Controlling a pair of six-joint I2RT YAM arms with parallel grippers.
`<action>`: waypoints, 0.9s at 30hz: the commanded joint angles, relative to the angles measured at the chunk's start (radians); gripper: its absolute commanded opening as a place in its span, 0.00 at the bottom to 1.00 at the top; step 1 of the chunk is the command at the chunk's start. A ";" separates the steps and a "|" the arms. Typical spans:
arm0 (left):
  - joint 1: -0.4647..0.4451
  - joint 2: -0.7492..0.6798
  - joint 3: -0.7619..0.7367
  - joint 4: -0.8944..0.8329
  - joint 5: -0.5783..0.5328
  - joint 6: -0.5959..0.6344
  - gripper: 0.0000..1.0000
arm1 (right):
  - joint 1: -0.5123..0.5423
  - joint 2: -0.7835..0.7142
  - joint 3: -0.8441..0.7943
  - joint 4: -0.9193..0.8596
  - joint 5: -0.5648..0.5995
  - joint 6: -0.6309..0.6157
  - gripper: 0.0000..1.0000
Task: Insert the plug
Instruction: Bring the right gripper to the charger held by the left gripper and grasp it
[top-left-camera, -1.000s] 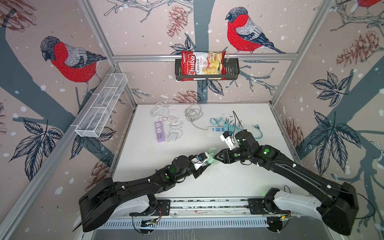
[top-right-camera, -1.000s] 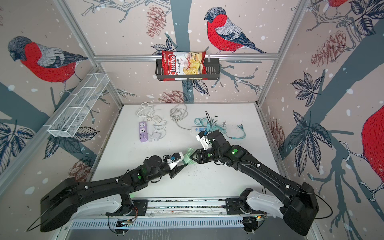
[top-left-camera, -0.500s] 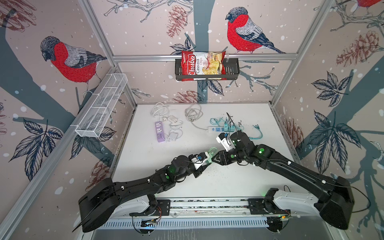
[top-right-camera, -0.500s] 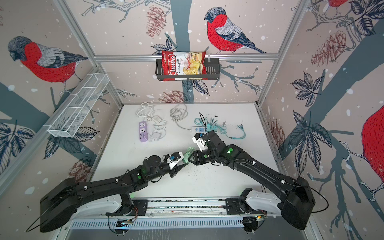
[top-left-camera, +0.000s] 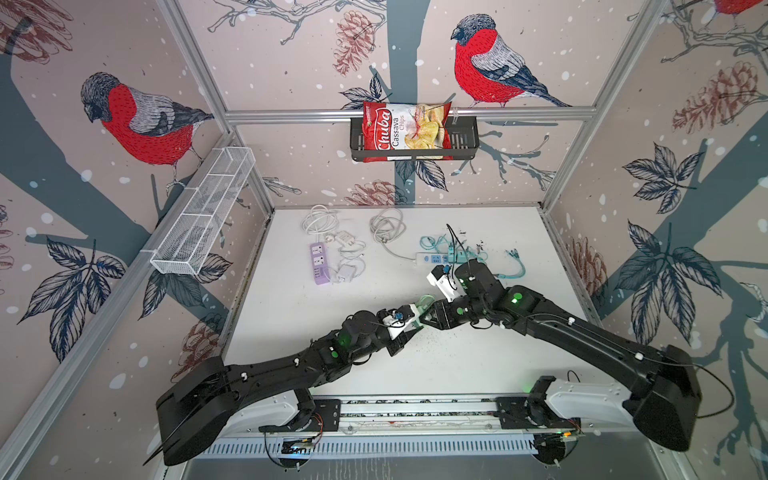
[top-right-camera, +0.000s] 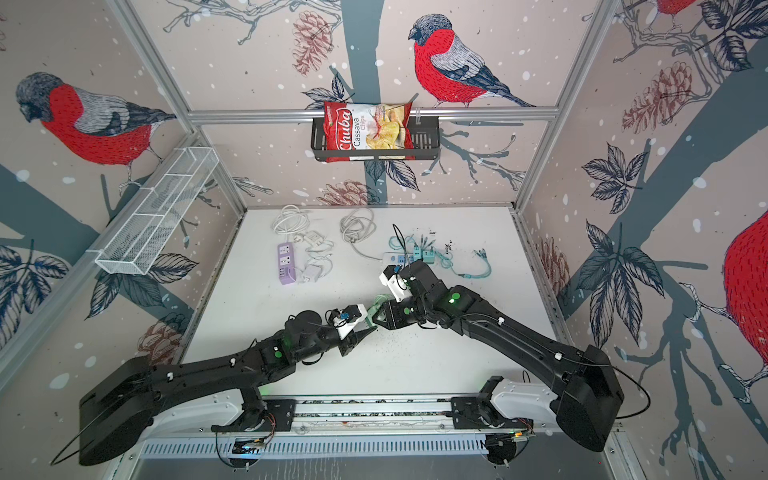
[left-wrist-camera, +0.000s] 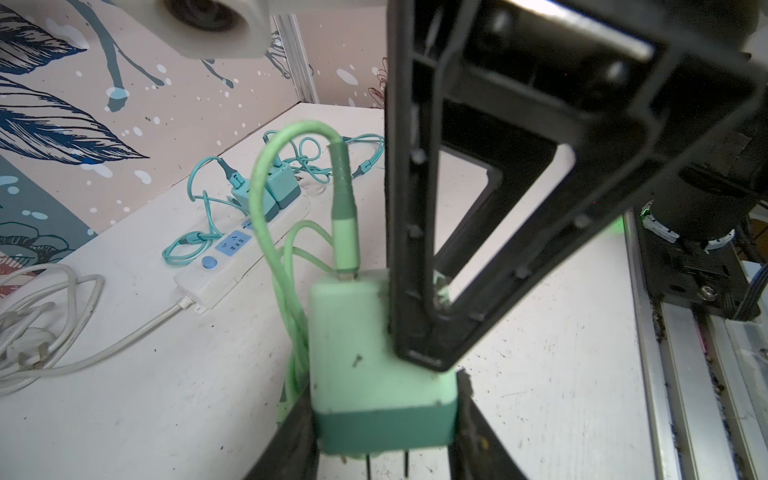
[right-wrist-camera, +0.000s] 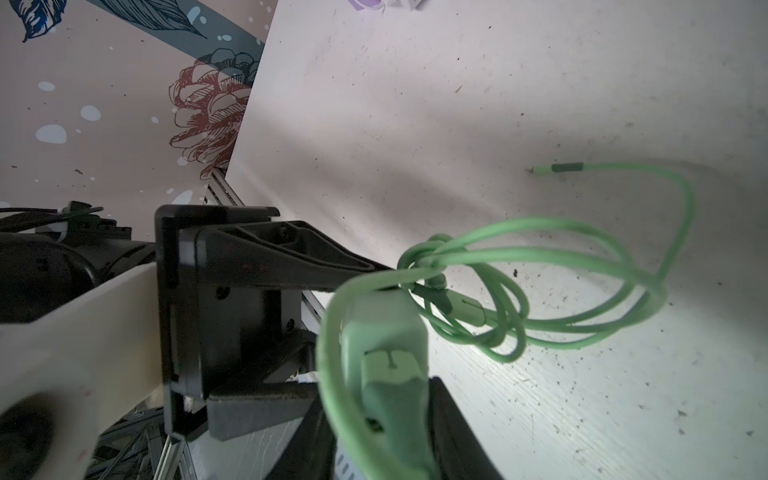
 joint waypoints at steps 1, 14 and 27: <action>-0.001 0.004 0.001 0.061 0.010 0.011 0.32 | 0.009 0.002 0.006 0.034 -0.020 -0.001 0.36; -0.001 0.010 0.016 0.074 -0.007 -0.010 0.61 | 0.014 0.013 0.001 0.032 0.016 0.000 0.10; -0.002 -0.022 0.036 0.013 0.009 -0.033 0.80 | -0.054 -0.057 -0.018 -0.020 0.126 0.005 0.02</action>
